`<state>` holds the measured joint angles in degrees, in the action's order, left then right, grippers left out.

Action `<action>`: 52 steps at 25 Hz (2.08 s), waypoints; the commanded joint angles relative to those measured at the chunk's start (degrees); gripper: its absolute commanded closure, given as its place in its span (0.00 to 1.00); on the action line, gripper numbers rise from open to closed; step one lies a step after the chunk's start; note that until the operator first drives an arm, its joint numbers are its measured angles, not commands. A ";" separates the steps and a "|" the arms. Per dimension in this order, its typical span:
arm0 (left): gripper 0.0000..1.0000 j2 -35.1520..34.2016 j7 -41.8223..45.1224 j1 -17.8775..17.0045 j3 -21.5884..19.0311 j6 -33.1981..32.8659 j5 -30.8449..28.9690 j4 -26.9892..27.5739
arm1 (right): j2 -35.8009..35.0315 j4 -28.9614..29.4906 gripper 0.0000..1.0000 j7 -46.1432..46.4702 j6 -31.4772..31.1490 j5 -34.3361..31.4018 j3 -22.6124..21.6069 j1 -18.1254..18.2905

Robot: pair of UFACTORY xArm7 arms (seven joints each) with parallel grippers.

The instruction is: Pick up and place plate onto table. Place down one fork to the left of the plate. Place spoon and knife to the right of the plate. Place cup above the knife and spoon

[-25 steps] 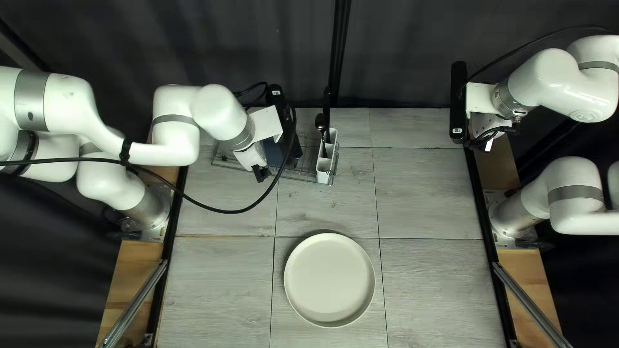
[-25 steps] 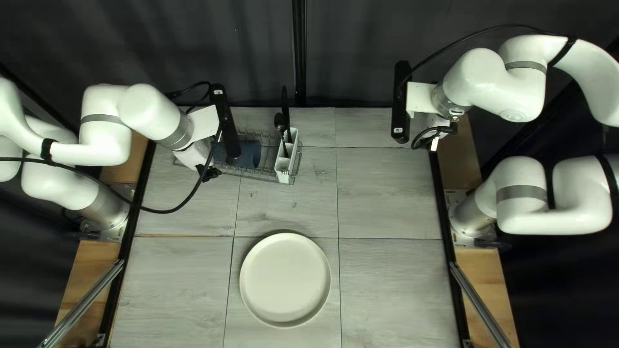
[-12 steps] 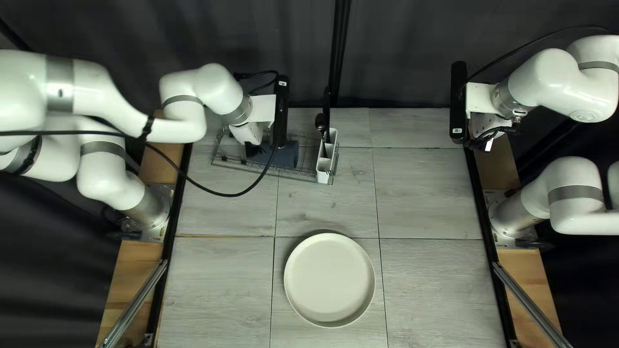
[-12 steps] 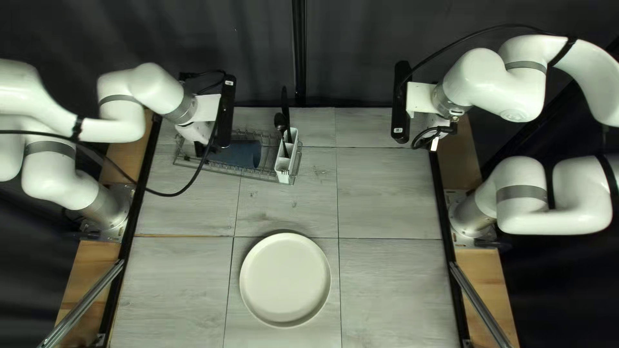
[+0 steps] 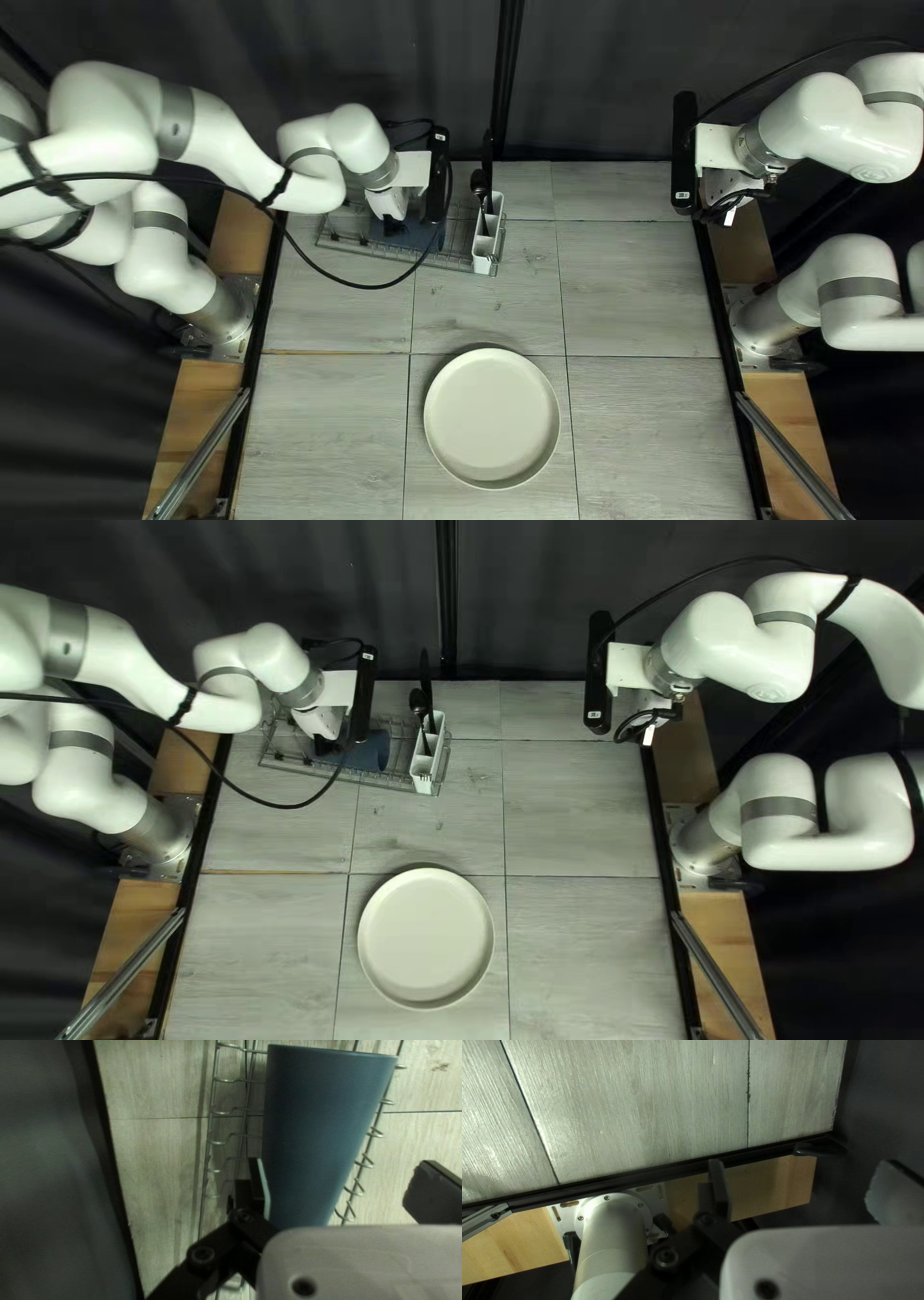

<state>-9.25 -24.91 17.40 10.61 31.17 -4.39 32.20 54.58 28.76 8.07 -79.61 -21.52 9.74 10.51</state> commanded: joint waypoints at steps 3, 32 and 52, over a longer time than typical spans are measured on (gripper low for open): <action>0.00 2.49 -1.91 -0.52 0.43 -1.79 2.30 -0.54 | 0.00 0.00 0.00 0.00 0.00 0.00 0.00 0.00; 0.02 8.72 -14.26 0.53 3.44 -4.89 12.52 -0.66 | 0.00 0.00 0.00 0.00 0.00 0.00 0.00 0.00; 1.00 -17.43 14.61 0.97 -12.32 11.24 3.09 -3.09 | 0.00 0.00 0.00 0.00 0.00 0.00 0.00 0.00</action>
<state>-23.85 -15.62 19.59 2.29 40.67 -1.50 29.61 54.58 28.76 8.07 -79.61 -21.52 9.74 10.51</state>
